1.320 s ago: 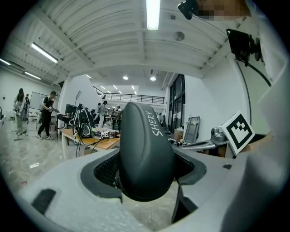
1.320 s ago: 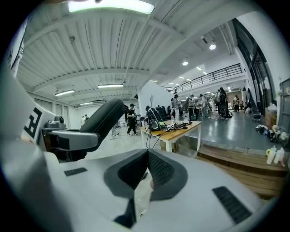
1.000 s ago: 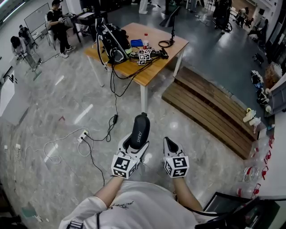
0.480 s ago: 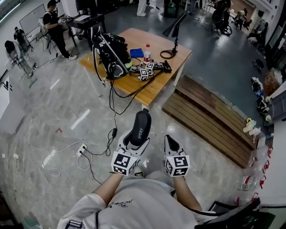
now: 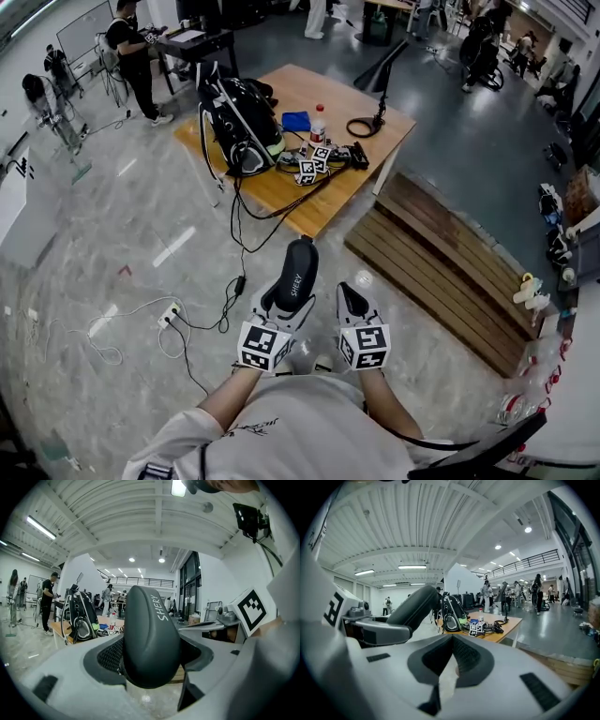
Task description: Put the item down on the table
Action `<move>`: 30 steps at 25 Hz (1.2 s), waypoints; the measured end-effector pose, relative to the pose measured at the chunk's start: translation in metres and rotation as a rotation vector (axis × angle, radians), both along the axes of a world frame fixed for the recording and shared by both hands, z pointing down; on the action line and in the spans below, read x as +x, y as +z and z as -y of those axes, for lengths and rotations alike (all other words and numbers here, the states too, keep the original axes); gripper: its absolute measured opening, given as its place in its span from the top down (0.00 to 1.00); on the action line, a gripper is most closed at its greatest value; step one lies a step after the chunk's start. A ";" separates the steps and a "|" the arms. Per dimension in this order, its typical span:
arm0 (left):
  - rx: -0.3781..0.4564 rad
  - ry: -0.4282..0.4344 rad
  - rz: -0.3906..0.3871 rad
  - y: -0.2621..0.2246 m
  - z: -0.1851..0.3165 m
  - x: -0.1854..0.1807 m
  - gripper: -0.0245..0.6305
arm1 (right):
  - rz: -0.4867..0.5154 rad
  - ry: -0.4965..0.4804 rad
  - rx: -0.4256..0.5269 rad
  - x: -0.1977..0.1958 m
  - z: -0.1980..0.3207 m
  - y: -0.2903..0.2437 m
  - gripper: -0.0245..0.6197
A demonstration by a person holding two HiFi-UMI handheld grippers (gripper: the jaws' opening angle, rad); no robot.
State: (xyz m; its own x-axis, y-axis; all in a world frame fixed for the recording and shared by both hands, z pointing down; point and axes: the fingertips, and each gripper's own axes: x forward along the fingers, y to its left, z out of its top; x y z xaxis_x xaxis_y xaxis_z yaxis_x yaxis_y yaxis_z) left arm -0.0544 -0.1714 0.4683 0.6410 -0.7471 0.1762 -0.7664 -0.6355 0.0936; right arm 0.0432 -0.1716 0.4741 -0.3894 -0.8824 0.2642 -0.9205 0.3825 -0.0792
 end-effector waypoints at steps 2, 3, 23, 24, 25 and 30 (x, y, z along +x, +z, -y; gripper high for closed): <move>-0.002 -0.007 -0.002 0.000 0.006 0.006 0.45 | 0.005 -0.010 -0.002 0.004 0.008 0.000 0.95; -0.002 -0.009 -0.001 0.000 0.009 0.008 0.45 | 0.007 -0.014 -0.003 0.006 0.011 0.001 0.95; -0.149 -0.036 0.164 0.117 0.171 0.043 0.45 | -0.024 -0.029 -0.044 0.025 0.157 0.060 0.96; -0.178 -0.046 0.183 0.135 0.184 0.043 0.45 | -0.017 -0.023 -0.051 0.026 0.161 0.066 0.96; -0.209 -0.058 0.208 0.155 0.197 0.042 0.45 | -0.008 -0.018 -0.062 0.027 0.163 0.073 0.96; -0.370 -0.075 0.322 0.234 0.248 0.043 0.45 | -0.015 -0.031 -0.113 0.035 0.158 0.103 0.96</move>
State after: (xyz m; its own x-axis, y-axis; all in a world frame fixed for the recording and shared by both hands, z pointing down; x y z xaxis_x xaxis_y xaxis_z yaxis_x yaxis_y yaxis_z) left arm -0.0116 -0.4198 0.7027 0.4573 -0.6390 0.6185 -0.8361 -0.5460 0.0540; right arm 0.0784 -0.3293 0.5768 -0.4114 -0.8342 0.3673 -0.9098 0.4004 -0.1096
